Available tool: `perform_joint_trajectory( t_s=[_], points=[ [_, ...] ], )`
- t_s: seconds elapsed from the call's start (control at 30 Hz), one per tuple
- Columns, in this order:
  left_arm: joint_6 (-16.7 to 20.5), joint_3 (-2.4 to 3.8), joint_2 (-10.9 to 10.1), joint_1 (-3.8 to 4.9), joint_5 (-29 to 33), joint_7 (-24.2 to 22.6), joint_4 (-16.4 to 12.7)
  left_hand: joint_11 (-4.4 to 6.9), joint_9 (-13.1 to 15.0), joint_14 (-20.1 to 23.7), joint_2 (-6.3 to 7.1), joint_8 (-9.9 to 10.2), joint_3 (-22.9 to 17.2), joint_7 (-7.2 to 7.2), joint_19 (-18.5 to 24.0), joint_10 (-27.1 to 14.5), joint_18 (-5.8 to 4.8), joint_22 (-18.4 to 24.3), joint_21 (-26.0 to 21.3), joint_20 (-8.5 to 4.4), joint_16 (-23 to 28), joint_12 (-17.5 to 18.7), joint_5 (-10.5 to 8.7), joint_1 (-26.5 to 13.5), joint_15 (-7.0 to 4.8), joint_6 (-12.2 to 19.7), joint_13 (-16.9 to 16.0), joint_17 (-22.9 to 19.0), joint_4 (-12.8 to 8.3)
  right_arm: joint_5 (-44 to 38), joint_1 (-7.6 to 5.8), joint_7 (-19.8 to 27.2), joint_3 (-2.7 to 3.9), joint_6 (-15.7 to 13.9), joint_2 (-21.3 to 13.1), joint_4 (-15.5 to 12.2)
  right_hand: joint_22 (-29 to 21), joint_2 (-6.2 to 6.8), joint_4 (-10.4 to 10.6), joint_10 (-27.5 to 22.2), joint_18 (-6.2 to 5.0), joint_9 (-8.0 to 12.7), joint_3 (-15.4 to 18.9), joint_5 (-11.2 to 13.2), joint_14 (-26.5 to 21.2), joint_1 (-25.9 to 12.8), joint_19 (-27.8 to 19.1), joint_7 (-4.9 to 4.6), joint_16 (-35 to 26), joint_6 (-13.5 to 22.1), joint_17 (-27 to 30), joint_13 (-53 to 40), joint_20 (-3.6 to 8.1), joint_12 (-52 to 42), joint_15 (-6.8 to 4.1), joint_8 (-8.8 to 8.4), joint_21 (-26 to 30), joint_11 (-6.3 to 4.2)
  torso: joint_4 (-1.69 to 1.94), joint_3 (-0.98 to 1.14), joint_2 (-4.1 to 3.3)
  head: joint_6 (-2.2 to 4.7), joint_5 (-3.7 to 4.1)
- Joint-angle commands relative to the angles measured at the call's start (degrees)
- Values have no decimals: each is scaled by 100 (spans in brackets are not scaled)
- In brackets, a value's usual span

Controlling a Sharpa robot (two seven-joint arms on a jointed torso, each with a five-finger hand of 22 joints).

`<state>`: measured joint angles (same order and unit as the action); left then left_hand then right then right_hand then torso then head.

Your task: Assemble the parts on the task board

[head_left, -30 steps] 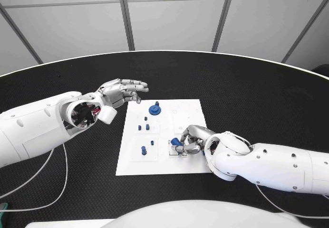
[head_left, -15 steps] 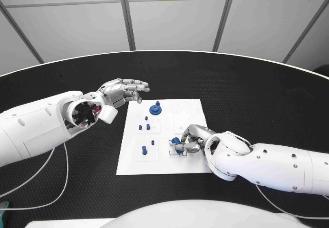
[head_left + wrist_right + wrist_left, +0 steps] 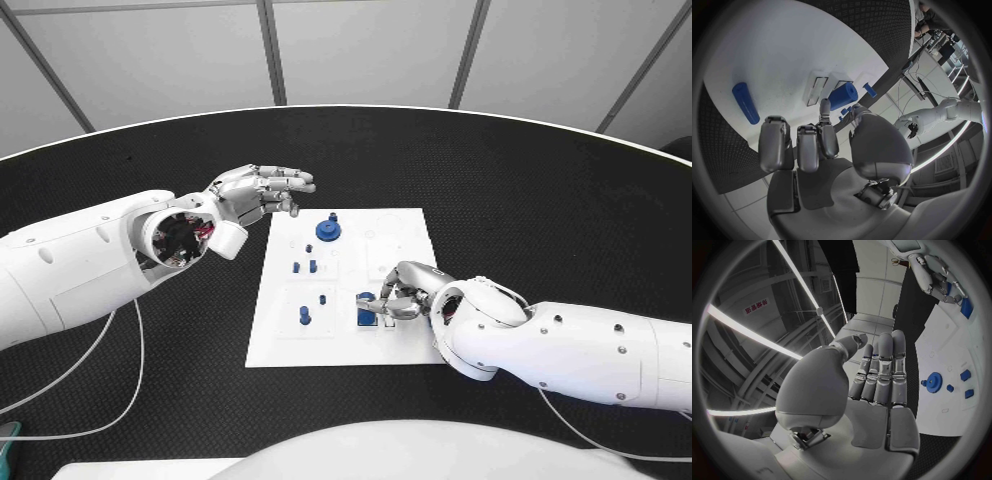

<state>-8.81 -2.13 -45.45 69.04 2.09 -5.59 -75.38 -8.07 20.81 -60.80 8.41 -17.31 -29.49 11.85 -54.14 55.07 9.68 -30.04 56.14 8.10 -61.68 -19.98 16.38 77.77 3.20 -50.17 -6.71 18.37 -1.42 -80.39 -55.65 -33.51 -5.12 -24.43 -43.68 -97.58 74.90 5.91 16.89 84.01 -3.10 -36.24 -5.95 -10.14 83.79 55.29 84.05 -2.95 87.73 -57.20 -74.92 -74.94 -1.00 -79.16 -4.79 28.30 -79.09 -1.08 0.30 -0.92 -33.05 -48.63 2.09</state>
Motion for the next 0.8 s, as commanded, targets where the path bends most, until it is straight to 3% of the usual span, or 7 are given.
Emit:
perform_joint_trajectory(
  t_s=[0.03, 0.27, 0.33, 0.4, 0.43, 0.63, 0.8],
  points=[
    [2, 0, -1, 0, 0, 0, 0, 11, 9, 27, -27, -35, 19, -1, 48, -34, 94, 7, -15, 9, 37, -38, 20, 0, -2, 0, 5, -10, 22, 0, 0, 4, 0, -10, 3, 1, 1138, -7, 0, 27, 97, -11, 91, 100, 526, -73, 418, 11, -12, 37, -1031, -744, 17, 29, -28, 48, 8, -24, -4, 3, -1, -3, -4],
    [6, 0, -6, 0, 0, 0, -4, 11, 9, 27, -27, -35, 19, -1, 48, -34, 94, 7, -15, 9, 37, -38, 20, 0, -2, 0, 5, -10, 22, 0, 0, 88, 0, -81, -35, -70, 1141, -66, -1, 27, 98, -16, 178, 167, 527, -95, 419, 11, -10, 44, -1035, -746, 16, 34, -28, 64, 6, -25, -2, 7, -1, -4, 3],
    [8, 0, -10, 0, 0, 0, -6, 11, 9, 27, -27, -35, 19, -1, 48, -34, 94, 7, -15, 9, 37, -38, 20, 0, -2, 0, 5, -10, 22, 0, 0, 153, -1, -88, -83, -147, 1143, -126, -8, 36, 98, -20, 217, 63, 528, -31, 420, 13, -10, 49, -1036, -758, 17, 22, -29, 78, 8, -28, -3, 11, 1, 2, 3],
    [8, 0, -15, 1, 0, 0, -9, 11, 9, 27, -27, -35, 19, -1, 48, -34, 94, 7, -15, 9, 37, -38, 20, 0, -2, 0, 5, -10, 22, 0, 0, 226, -1, -59, -155, -252, 1157, -168, -25, 54, 103, -16, 157, -361, 531, 497, 426, 24, -1, 71, -1054, -785, 22, -2, -41, 94, -16, -35, -6, 14, 3, -1, -1],
    [8, 0, -17, 1, 0, 0, -10, 11, 9, 27, -27, -35, 19, -1, 48, -34, 94, 7, -15, 9, 37, -38, 20, 0, -2, 0, 5, -10, 22, 0, 0, 247, -2, -35, -186, -292, 1161, -180, -53, 59, 104, -11, 122, -384, 532, 647, 428, 27, 1, 75, -1059, -791, 24, -8, -41, 94, -24, -40, -6, 14, 4, 0, -1],
    [6, 0, -29, 0, 0, -1, -10, 11, 9, 27, -27, -35, 19, -1, 48, -34, 94, 7, -15, 9, 37, -38, 20, 0, -2, 0, 5, -10, 22, 0, 1, 328, -6, 92, -392, -523, 1177, -111, -102, 67, 110, 42, -70, -232, 537, 1294, 434, 30, 12, 84, -1081, -805, 26, -11, -45, 63, -49, -45, -15, 15, 10, 2, -6],
    [-3, 0, -17, 0, 0, -1, 0, 14, 12, 30, -32, -47, 22, -5, 46, -43, 95, 21, -33, 11, 34, -46, 22, 1, -2, 6, 11, -16, 44, 0, 1, 327, -8, 131, -432, -555, 1187, -100, -91, 77, 115, 50, -89, -226, 540, 1340, 438, 30, 21, 78, -1099, -818, 26, -29, -44, 59, -76, -45, -15, 15, 11, 17, 5]
  ],
)
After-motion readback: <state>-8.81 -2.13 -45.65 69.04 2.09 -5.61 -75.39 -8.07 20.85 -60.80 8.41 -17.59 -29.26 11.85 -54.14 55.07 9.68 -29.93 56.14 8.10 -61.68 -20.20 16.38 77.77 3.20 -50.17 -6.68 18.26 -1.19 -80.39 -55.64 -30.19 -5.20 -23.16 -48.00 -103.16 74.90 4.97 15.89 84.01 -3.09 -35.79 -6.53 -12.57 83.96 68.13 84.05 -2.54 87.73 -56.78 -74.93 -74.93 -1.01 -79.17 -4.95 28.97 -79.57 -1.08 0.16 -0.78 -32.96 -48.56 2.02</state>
